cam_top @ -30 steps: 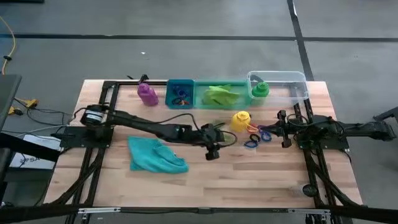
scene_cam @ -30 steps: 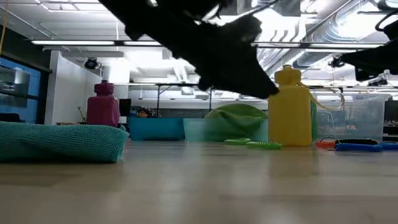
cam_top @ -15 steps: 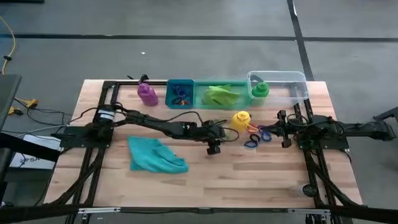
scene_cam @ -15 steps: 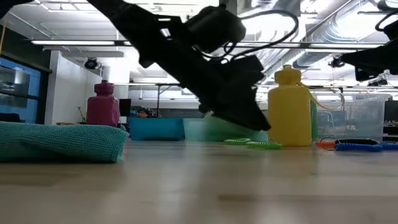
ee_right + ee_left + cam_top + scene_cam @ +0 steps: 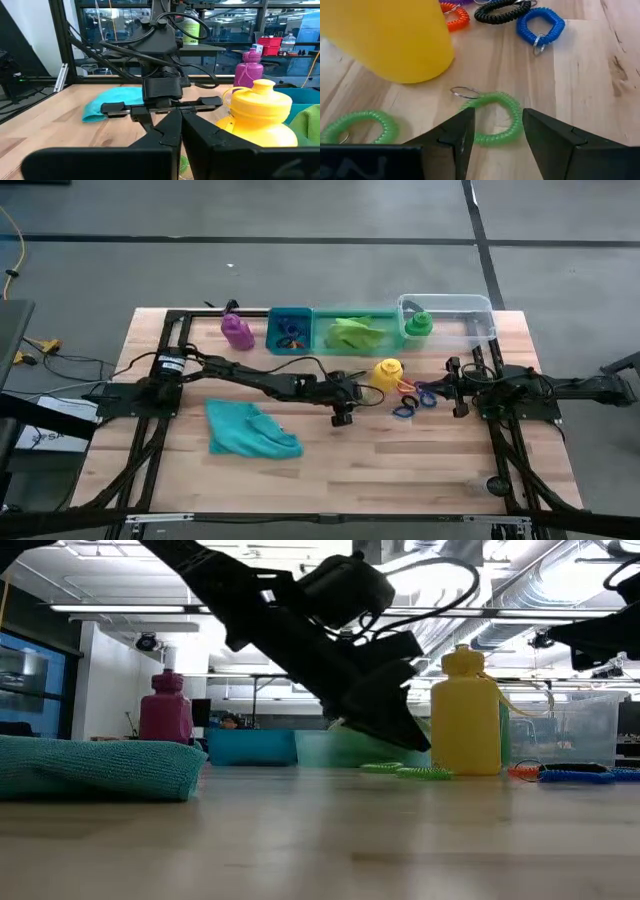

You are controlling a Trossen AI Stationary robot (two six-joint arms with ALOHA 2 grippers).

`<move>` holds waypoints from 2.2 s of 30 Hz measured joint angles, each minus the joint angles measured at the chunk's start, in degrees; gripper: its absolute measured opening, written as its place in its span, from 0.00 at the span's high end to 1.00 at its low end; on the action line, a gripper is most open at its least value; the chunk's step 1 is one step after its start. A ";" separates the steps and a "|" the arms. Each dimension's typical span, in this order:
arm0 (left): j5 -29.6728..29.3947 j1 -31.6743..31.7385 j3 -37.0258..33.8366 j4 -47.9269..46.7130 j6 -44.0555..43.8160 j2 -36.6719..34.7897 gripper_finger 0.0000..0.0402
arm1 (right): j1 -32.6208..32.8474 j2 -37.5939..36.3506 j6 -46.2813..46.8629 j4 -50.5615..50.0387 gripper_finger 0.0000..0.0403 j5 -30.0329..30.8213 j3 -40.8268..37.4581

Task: Pick & Place Sports Items
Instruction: Put the bottom green spring keychain into the blue bin

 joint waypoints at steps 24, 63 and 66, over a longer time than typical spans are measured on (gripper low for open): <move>1.61 -1.89 0.31 1.45 -3.06 6.38 0.81 | 0.01 0.00 0.00 0.00 1.00 0.00 0.00; 5.31 -3.40 -0.11 -12.41 -4.04 -11.26 1.00 | 0.01 -0.01 0.01 0.00 1.00 0.00 0.00; 5.40 -1.71 -0.09 -13.47 -2.35 -12.94 1.00 | 0.02 -0.02 0.02 0.00 1.00 0.00 0.00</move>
